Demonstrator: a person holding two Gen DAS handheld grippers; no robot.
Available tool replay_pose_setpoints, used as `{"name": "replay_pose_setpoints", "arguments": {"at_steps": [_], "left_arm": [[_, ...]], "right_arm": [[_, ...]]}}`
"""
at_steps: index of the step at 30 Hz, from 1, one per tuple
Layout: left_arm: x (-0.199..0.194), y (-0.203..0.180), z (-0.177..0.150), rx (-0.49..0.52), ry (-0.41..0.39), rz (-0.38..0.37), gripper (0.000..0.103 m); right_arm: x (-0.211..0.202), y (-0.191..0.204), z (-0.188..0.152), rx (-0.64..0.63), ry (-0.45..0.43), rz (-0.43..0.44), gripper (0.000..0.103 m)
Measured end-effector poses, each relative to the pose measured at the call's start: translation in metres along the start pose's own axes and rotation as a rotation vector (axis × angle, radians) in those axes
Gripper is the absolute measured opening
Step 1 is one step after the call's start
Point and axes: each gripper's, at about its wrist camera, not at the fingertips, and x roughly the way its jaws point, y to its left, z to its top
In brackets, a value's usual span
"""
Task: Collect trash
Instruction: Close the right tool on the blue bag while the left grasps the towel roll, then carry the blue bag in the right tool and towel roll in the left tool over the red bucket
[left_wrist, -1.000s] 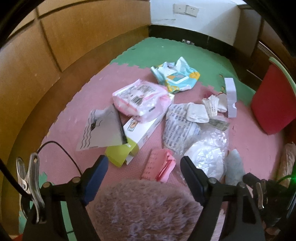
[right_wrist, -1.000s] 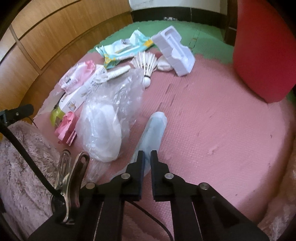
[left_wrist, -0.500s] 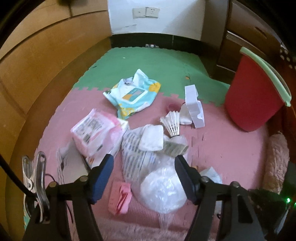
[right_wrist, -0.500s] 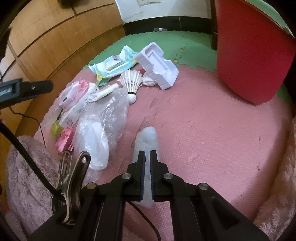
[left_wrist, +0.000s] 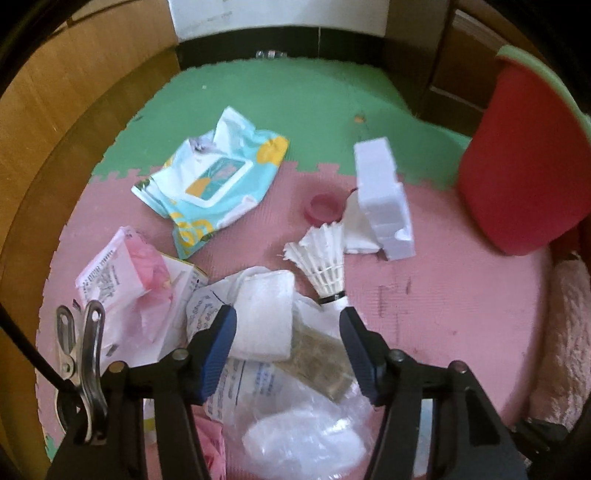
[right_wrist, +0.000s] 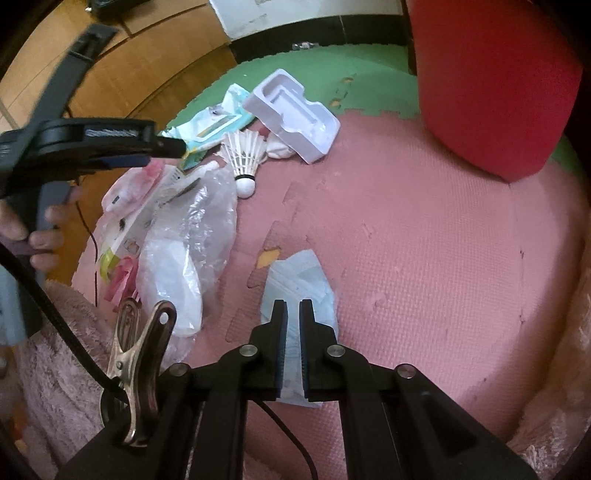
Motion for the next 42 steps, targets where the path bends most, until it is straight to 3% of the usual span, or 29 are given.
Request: {"name": "replay_pose_setpoints", "arguments": {"at_steps": [7, 12, 20, 24, 30, 35, 42], "left_arm": [[0.033, 0.016, -0.006, -0.016, 0.05, 0.028, 0.061], [0.057, 0.031, -0.01, -0.081, 0.124, -0.018, 0.062], [0.075, 0.047, -0.008, -0.124, 0.128, -0.005, 0.062], [0.07, 0.047, -0.008, -0.122, 0.091, -0.001, 0.046], [0.058, 0.055, -0.007, -0.188, 0.033, -0.058, 0.027], [0.035, 0.057, -0.009, -0.204, -0.059, -0.076, 0.023], [-0.023, 0.048, -0.005, -0.162, -0.227, -0.058, 0.023]], "right_arm": [[0.01, -0.01, 0.001, 0.038, 0.031, 0.013, 0.016], [0.019, -0.009, -0.001, 0.045, 0.062, 0.004, 0.027], [0.039, -0.004, -0.004, 0.026, 0.118, -0.001, 0.029], [0.048, -0.005, -0.006, 0.034, 0.146, -0.003, 0.029], [0.055, -0.011, -0.008, 0.071, 0.167, 0.027, 0.029], [0.058, -0.013, -0.008, 0.084, 0.167, 0.06, 0.029], [0.047, -0.014, -0.006, 0.087, 0.114, 0.083, 0.012]]}}
